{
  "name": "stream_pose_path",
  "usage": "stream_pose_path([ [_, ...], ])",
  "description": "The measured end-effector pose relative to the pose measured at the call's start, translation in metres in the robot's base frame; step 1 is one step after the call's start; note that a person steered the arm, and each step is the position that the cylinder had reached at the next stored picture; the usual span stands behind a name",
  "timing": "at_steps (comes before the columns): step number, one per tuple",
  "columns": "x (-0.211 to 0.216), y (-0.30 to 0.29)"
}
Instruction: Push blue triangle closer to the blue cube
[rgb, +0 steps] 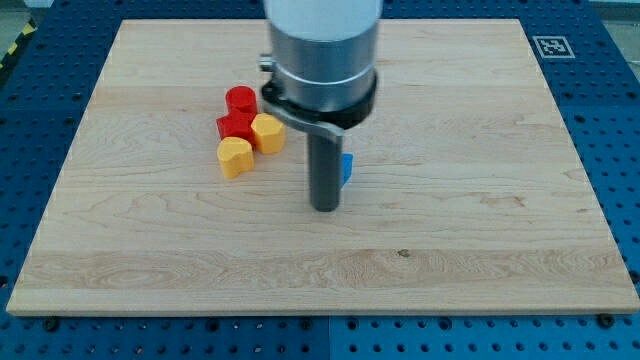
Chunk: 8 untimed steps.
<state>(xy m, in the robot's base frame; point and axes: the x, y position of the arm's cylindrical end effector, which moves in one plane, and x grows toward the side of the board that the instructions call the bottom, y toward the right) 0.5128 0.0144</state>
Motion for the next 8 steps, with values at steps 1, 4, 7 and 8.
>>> stream_pose_path([
  [1,-0.005,0.047],
  [4,0.019,-0.033],
  [7,-0.021,-0.019],
  [8,-0.021,0.003],
])
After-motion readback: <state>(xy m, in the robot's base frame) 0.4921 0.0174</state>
